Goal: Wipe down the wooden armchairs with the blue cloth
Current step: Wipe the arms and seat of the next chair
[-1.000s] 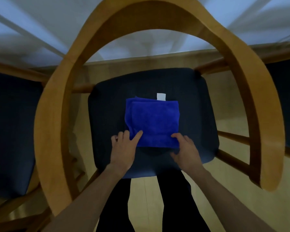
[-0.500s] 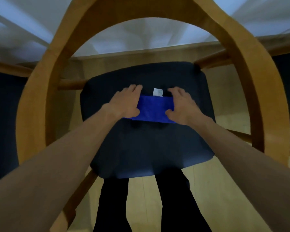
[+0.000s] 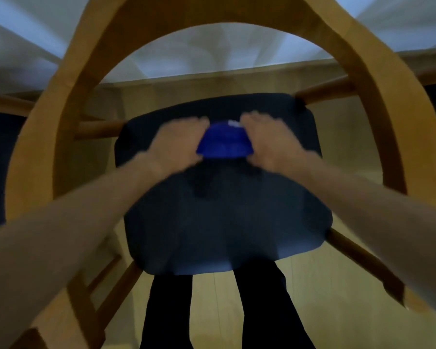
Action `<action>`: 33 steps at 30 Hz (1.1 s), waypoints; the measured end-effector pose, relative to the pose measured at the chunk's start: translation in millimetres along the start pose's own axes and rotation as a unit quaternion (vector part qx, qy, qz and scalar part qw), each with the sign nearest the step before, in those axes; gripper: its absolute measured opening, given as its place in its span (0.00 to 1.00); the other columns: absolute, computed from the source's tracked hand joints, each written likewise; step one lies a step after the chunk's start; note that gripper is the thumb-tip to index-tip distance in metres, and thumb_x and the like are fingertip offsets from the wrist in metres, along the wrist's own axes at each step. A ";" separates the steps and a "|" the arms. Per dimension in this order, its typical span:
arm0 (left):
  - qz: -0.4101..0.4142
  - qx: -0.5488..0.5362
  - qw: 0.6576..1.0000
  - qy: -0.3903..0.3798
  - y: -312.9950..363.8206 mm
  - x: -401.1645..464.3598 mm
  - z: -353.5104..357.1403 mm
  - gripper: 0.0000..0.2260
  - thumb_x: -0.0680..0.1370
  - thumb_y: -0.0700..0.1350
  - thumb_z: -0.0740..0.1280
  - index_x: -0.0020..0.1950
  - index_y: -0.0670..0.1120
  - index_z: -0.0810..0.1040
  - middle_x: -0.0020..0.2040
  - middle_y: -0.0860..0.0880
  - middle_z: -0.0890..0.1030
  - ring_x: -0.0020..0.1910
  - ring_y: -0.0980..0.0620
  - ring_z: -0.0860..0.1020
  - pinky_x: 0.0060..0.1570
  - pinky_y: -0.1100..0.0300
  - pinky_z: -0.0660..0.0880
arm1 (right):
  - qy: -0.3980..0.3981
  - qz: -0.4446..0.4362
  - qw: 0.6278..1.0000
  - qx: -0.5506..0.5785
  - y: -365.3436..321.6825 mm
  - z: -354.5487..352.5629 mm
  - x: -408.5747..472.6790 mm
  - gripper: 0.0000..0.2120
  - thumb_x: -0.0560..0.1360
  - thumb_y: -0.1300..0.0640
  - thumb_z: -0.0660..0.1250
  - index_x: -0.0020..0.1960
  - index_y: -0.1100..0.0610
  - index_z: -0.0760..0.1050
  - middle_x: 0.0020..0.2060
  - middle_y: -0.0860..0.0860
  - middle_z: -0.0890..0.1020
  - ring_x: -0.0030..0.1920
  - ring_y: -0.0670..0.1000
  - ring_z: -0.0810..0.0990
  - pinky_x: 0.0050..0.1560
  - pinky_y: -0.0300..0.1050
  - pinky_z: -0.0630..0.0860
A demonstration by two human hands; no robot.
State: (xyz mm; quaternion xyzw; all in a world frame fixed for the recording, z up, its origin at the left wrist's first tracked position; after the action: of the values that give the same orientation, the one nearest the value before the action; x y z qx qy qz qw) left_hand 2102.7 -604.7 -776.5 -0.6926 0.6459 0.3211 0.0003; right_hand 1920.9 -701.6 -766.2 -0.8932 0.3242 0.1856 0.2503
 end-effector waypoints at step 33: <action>-0.071 -0.085 0.988 0.109 5.1 63.4 -14.9 0.11 0.80 0.35 0.59 0.59 0.41 0.77 0.54 0.39 0.80 0.52 0.42 0.78 0.55 0.49 0.74 | 0.066 -0.035 0.996 -0.047 46.2 -33.1 66.3 0.31 0.72 0.56 0.70 0.72 0.51 0.63 0.62 0.60 0.72 0.59 0.62 0.72 0.55 0.58 0.74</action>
State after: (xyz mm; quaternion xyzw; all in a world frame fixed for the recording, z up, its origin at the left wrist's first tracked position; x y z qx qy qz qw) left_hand 2102.2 -668.5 -790.8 -0.7652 0.5614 0.2966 -0.1067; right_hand 1943.3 -783.3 -787.4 -0.9251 0.2996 0.1323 0.1922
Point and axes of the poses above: each hand's wrist, its own x-axis towards the middle knuckle, its own z-axis out of the palm, y = z × x, the point moved 1 cm from there along x, towards the middle knuckle
